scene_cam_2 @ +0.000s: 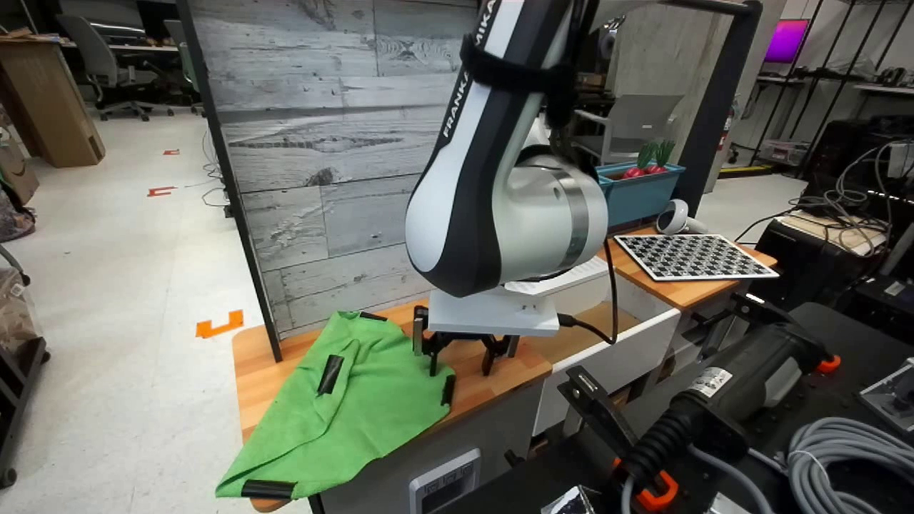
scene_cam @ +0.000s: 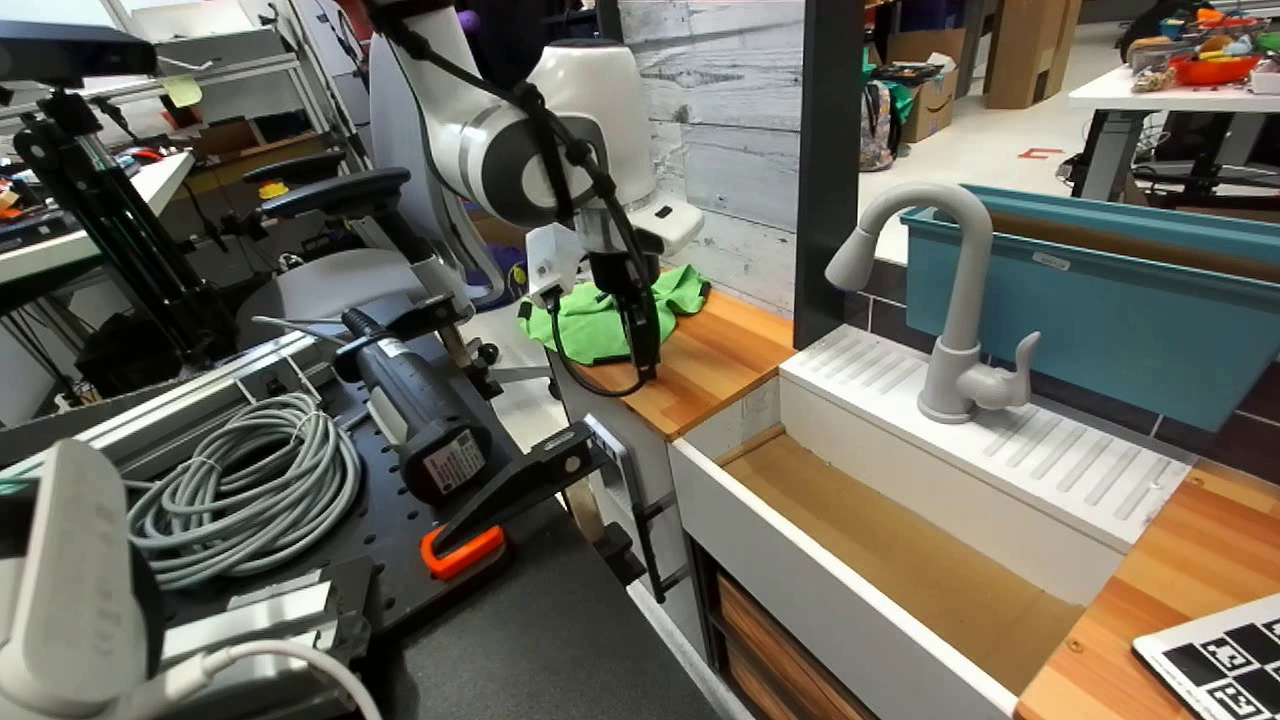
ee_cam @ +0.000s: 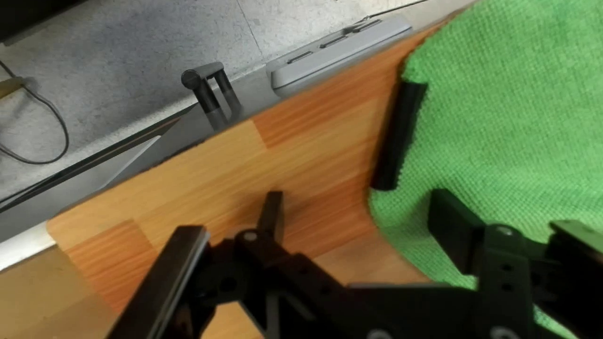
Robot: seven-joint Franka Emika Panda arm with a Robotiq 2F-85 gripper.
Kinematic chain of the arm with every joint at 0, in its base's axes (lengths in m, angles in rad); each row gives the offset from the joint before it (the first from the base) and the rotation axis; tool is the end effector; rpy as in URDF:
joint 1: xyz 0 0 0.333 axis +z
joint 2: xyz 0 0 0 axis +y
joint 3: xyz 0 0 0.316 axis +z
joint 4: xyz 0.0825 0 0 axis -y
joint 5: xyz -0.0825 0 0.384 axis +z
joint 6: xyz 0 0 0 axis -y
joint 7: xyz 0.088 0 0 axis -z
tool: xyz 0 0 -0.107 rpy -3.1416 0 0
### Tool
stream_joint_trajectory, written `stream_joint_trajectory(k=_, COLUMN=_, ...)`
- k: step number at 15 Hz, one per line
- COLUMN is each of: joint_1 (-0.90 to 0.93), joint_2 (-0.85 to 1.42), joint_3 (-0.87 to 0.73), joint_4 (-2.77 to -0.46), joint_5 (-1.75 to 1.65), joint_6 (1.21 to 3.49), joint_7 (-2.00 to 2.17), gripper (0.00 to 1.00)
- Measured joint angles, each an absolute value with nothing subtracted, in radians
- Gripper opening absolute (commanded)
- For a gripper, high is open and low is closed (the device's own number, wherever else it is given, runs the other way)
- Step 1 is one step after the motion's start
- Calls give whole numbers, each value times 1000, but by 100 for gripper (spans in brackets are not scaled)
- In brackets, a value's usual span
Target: Fold the cloth once
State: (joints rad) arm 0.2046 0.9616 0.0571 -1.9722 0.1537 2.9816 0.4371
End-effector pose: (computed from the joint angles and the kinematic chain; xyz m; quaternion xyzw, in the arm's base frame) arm 0.5418 0.1368 -0.0151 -0.9836 0.1750 -0.0088 0.0427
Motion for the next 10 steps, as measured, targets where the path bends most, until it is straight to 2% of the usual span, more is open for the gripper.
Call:
stream_joint_trajectory(k=6, joint_1=212, joint_2=962, joint_3=45, joint_4=-1963, joint_5=154, joint_6=2977, joint_7=437, gripper=4)
stream_joint_trajectory(k=7, joint_1=216, joint_2=962, joint_3=42, joint_4=-1961, joint_5=154, joint_6=2976, joint_7=437, gripper=0)
stream_joint_trajectory(k=10, joint_1=221, joint_2=962, joint_3=38, joint_4=-1958, joint_5=154, joint_6=2972, joint_7=437, gripper=3)
